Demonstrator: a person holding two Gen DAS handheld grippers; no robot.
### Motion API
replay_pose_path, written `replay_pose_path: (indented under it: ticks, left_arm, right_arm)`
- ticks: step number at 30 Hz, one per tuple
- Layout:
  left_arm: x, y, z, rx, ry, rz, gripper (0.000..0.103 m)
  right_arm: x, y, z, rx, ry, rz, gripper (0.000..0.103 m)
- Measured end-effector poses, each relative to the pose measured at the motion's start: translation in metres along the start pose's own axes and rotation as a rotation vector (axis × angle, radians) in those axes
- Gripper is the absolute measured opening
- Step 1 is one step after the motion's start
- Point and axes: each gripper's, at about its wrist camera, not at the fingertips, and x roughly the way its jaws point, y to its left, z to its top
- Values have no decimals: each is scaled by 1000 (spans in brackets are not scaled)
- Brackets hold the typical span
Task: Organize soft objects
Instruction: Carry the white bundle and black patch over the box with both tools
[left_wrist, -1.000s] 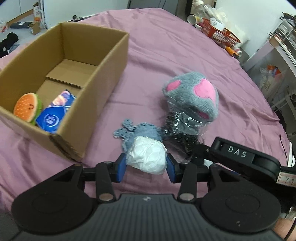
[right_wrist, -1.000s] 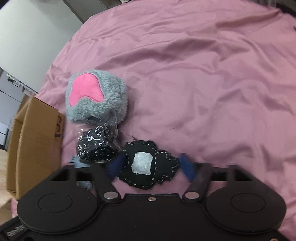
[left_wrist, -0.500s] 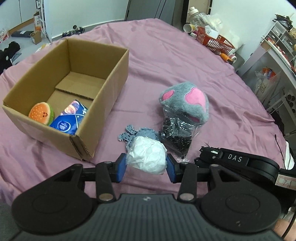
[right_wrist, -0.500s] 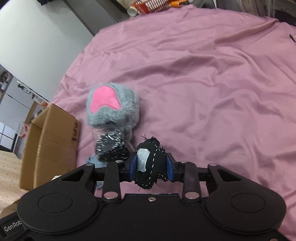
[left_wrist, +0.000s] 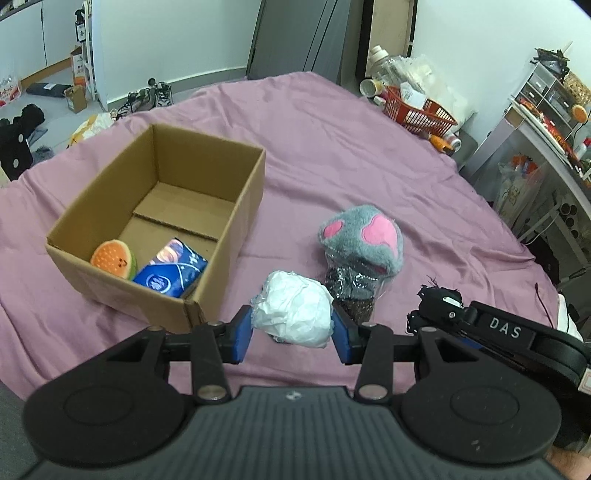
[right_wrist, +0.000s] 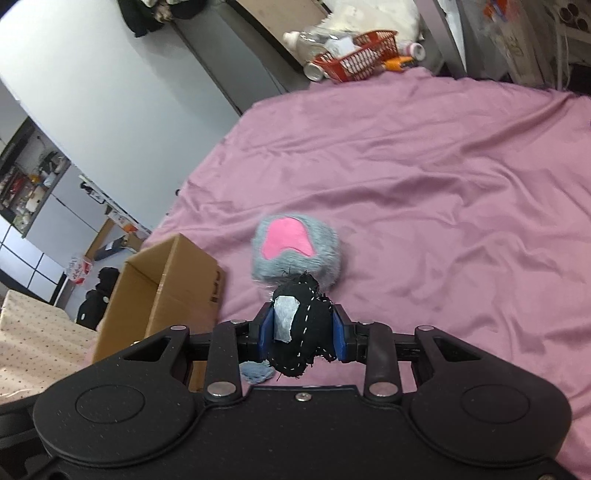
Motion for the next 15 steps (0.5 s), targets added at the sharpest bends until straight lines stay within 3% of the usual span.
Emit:
replay_pose_path:
  ticks: [7, 15]
  left_arm:
    - [-13, 4, 8, 17, -28, -14, 44]
    - [-25, 12, 19, 17, -63, -28, 44]
  right_arm:
    - [-21, 18, 2, -36, -85, 34, 32]
    - [-15, 31, 6, -25, -94, 81, 32]
